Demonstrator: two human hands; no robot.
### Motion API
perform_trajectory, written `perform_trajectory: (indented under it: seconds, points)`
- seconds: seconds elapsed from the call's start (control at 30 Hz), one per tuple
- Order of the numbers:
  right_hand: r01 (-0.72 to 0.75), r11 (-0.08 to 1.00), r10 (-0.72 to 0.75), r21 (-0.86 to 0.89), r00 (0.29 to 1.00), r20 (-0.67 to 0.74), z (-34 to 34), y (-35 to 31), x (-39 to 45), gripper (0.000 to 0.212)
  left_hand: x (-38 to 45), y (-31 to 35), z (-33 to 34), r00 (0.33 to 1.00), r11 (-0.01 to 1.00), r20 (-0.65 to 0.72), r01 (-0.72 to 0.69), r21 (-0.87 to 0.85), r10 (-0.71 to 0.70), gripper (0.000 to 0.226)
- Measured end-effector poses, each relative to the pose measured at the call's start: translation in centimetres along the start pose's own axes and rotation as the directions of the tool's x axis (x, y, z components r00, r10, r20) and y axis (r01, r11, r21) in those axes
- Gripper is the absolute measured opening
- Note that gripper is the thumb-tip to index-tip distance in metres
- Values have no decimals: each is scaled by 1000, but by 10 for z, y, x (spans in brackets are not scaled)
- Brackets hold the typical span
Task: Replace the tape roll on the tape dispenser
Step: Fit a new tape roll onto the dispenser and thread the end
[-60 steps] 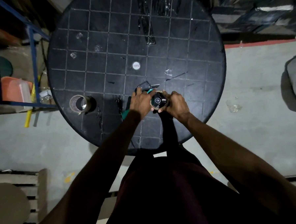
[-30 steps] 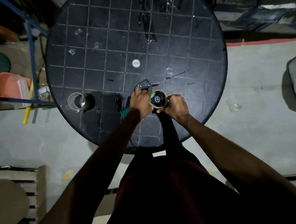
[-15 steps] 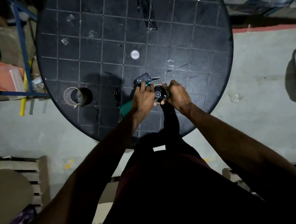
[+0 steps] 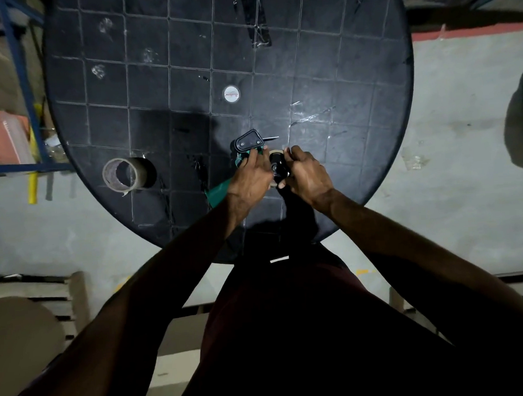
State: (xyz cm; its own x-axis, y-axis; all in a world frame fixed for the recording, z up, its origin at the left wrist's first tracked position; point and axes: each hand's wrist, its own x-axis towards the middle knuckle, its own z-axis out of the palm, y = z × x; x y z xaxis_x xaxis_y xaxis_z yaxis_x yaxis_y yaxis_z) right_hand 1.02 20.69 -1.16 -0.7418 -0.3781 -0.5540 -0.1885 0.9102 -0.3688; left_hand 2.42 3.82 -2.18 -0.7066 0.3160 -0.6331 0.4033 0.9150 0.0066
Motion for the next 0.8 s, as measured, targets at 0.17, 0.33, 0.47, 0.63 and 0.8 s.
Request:
perform_trajectory:
  seconds: [0.17,0.33,0.47,0.63,0.8]
  points:
    - [8,1000,-8,-25,1000,-1,1,-2,0,76,4,5,5,1000,996,-17,-2,94,3,83]
    - [16,999,-17,-47,999,-31,-7,-7,-4,73,-4,6,-9,999,988,7,-42,148,42,52]
    - [49,999,-50,-15,998,-47,-15,-6,-4,80,-12,5,-24,1000,992,-22,7,-123,-9,43]
    - [31,992,-11,125,987,-159,-21,-3,-12,80,-33,5,-30,953,904,-113,222,-366,-280,49]
    - [-39,994,47,98,995,-84,-18,-7,-18,80,-28,9,-24,970,948,-147,145,-284,-193,91]
